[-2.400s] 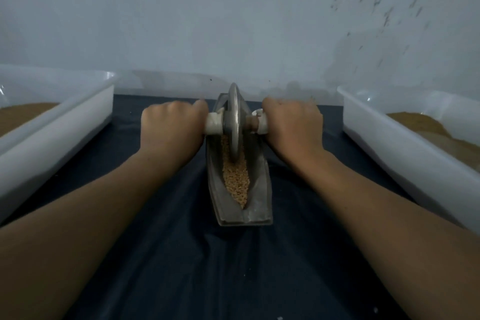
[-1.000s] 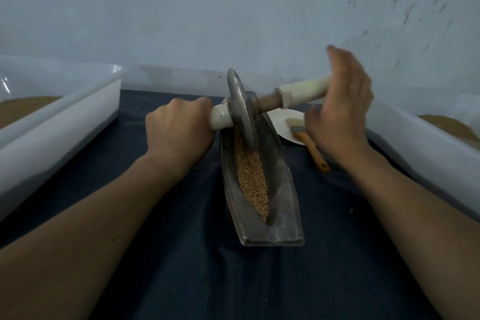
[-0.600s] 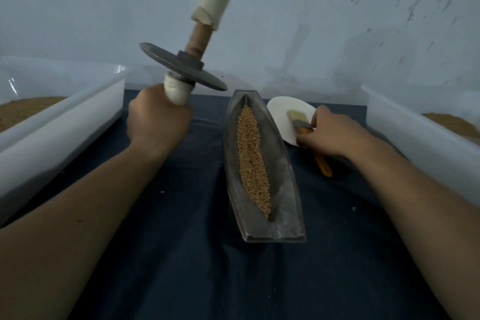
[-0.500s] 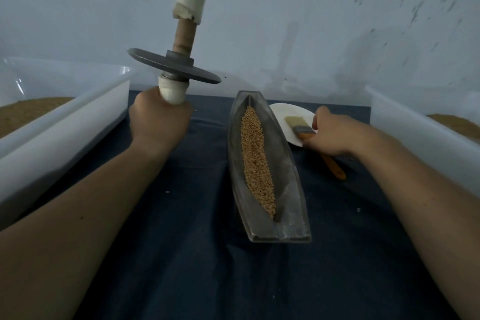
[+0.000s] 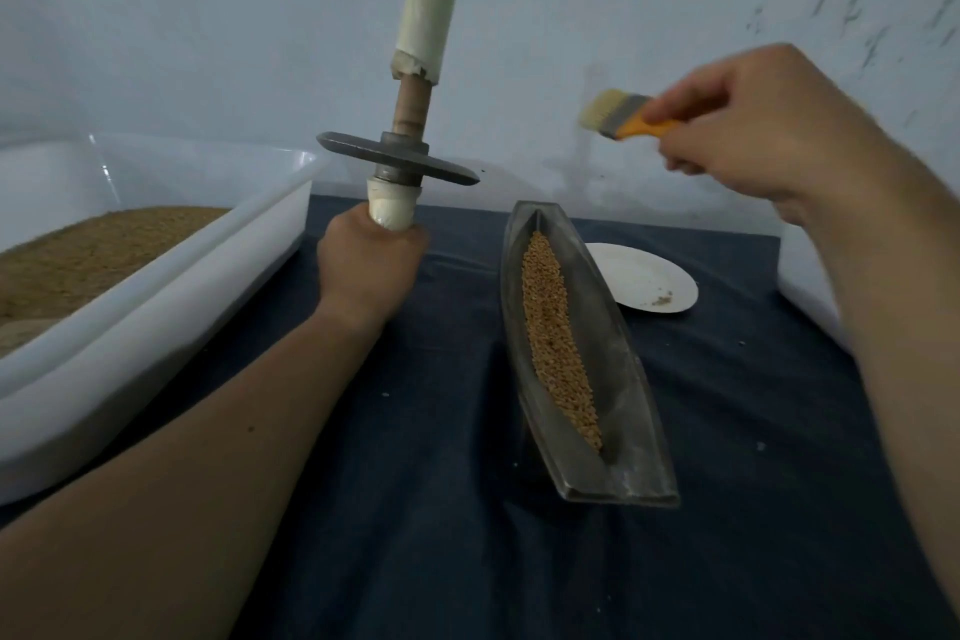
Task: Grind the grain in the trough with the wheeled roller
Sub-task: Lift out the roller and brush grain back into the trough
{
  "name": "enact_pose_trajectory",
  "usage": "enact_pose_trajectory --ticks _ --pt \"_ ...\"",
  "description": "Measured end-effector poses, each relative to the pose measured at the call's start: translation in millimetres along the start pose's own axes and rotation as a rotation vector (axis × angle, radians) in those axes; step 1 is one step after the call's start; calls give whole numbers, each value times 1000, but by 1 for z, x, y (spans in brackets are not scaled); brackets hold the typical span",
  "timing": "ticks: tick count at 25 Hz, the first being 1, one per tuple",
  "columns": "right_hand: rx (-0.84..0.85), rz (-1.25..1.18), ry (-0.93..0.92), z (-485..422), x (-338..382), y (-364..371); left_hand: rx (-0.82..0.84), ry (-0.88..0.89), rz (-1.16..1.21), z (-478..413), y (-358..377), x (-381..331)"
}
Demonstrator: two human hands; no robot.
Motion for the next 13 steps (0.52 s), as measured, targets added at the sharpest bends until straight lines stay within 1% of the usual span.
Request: enact_pose_trajectory --ticks 1,4,8,13 --pt "6 -20 -31 5 10 6 14 6 -18 0 1 1" --pt "66 82 -79 19 23 23 50 53 -64 1 4 0" --pt "110 230 -98 28 20 23 76 77 -101 -1 8 -1" --pt "158 294 -112 32 17 27 82 68 -118 0 8 2"
Point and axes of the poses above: each hand's wrist, its own z-axis away from the middle knuckle, its own y-axis out of the palm, x = y × z, the point moved 8 cm from there along -z, towards the middle knuckle, and after that the axes turned 11 degrees about y, right-handed, at the moved point
